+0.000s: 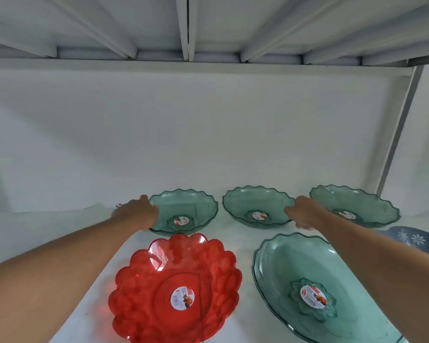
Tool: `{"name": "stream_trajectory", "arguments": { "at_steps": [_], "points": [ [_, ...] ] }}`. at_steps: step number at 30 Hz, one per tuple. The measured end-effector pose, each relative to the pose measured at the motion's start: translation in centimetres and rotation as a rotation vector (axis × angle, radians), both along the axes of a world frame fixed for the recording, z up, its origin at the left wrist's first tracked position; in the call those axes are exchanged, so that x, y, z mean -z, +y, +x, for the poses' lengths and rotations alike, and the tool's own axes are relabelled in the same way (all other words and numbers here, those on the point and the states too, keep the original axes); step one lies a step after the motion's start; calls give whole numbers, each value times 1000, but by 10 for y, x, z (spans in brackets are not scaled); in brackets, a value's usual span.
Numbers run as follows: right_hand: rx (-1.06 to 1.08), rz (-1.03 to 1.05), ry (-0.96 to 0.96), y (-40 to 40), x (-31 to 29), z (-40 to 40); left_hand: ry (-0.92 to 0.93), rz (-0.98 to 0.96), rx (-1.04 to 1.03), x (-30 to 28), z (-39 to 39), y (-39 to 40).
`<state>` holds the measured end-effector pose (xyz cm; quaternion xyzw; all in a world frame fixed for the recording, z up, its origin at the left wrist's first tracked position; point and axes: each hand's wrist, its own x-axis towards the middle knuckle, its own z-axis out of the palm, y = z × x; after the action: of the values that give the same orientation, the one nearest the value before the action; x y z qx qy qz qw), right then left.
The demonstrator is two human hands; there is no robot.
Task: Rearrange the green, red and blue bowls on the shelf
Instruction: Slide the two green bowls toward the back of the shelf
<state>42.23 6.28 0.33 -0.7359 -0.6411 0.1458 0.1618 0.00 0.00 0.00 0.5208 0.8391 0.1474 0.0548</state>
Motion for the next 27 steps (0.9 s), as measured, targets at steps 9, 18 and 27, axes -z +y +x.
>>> {"name": "stream_trajectory", "arguments": {
  "at_steps": [9, 18, 27],
  "points": [
    [126, -35, 495, 32, 13, -6, -436, 124, -108, 2, -6, 15],
    [23, 66, 581, 33, -26, -59, -416, 273, -152, -53, -61, -37],
    [-31, 84, 565, -25, -28, -176, -430, 309, -119, -52, -179, -89]
  ]
}}
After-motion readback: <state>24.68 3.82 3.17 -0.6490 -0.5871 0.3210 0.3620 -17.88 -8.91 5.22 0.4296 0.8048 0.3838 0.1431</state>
